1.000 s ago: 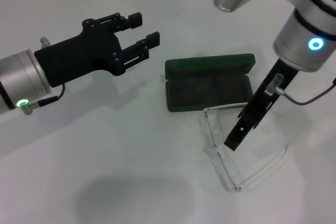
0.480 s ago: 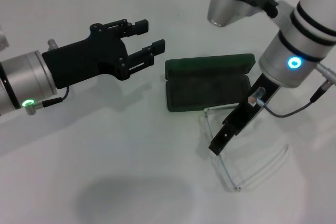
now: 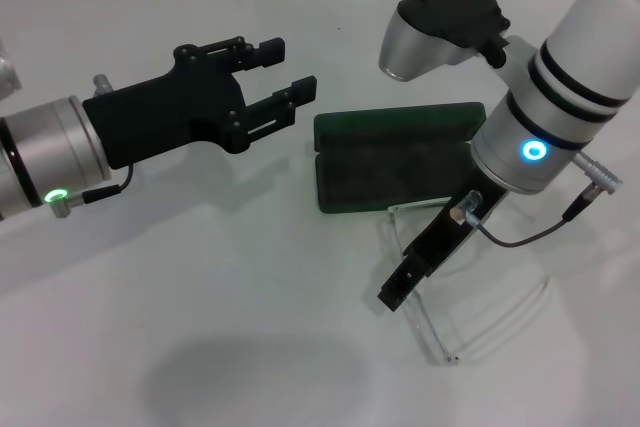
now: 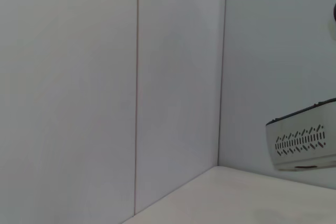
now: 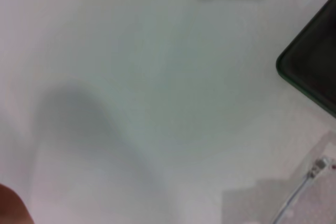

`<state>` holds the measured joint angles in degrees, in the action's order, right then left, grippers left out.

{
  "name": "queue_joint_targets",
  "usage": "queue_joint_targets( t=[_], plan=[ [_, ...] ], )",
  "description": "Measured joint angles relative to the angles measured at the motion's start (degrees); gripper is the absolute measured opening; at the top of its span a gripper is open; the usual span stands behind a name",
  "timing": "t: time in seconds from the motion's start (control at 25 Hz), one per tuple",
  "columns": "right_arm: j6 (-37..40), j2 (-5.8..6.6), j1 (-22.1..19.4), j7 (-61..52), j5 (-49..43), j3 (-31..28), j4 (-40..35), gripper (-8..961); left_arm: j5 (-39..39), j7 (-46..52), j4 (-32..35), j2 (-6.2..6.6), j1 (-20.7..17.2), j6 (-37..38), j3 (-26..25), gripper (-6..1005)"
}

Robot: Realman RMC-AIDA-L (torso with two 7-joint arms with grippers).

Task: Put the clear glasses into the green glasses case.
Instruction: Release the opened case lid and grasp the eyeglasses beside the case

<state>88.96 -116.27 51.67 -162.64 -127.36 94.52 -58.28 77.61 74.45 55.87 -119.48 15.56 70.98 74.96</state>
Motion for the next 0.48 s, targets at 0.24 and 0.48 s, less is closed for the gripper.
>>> queue_joint_targets(
  t=[0.24,0.48],
  plan=[
    [-1.6,0.0,-0.2,0.0,0.4,0.8,1.7,736,0.0,-2.0,-1.4,-0.04,0.3,-0.4,0.0,549],
    [-1.8,0.0,-0.7,-0.1,0.7,0.7,1.9,720,0.0,-2.4,-1.8,-0.03,0.5,-0.5,0.0,549]
  ],
)
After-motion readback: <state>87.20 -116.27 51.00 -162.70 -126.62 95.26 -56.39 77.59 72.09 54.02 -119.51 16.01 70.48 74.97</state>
